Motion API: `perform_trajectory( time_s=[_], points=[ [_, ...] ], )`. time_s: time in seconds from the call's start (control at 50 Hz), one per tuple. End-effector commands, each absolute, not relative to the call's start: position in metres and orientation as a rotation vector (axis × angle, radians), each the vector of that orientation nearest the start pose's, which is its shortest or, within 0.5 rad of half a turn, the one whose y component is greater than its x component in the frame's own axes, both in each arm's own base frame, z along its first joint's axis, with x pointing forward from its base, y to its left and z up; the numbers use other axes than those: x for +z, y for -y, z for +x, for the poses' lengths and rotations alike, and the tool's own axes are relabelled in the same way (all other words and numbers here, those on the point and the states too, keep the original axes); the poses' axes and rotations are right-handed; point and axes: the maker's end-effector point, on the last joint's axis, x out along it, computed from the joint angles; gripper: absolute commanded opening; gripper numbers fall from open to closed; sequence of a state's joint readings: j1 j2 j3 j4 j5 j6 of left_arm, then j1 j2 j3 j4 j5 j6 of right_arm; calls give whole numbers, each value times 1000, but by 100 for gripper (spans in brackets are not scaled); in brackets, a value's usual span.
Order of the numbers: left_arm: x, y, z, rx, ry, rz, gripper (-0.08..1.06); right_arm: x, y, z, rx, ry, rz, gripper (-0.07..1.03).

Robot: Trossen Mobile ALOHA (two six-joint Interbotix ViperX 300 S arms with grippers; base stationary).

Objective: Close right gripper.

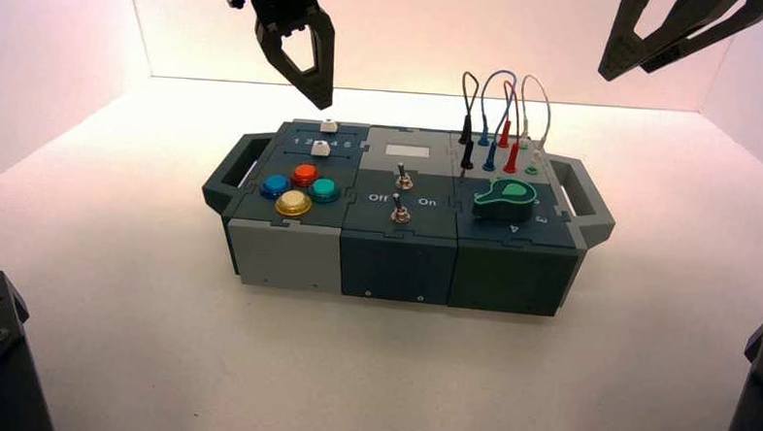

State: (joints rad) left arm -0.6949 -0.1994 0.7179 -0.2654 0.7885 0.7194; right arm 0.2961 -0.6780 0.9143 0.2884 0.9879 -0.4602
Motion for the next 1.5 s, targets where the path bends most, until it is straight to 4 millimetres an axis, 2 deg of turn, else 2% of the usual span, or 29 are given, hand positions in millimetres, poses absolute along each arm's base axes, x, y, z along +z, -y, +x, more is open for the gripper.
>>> perform_trajectory(
  time_s=[0.02,0.96,1.04,1.16,1.18,1.2,1.24,1.3,1.38,1.5],
  points=[
    [129,226,217,-1089,-1024,751,-3,172,-103,193,645,-1124,-284,99],
    [137,227,219,-1083,-986,746,-3,173,-103,192,646,-1119,-283,97],
    [136,226,219,-1084,-989,746,-3,173,-102,192,645,-1119,-284,84],
    [135,226,219,-1082,-993,747,-3,173,-103,192,647,-1118,-284,45],
    [135,226,219,-1082,-993,747,-3,173,-103,192,647,-1118,-284,45],
    [134,226,219,-1083,-1000,747,-3,173,-103,191,646,-1120,-283,39],
    [133,226,219,-1084,-1001,747,-3,173,-103,191,646,-1120,-283,38],
    [133,226,219,-1084,-1001,747,-3,173,-103,191,646,-1120,-283,29],
    [133,226,219,-1084,-1001,748,-3,173,-103,190,652,-1128,-286,-3],
    [134,226,219,-1084,-999,748,-3,172,-102,187,660,-1151,-289,-3]
  ],
)
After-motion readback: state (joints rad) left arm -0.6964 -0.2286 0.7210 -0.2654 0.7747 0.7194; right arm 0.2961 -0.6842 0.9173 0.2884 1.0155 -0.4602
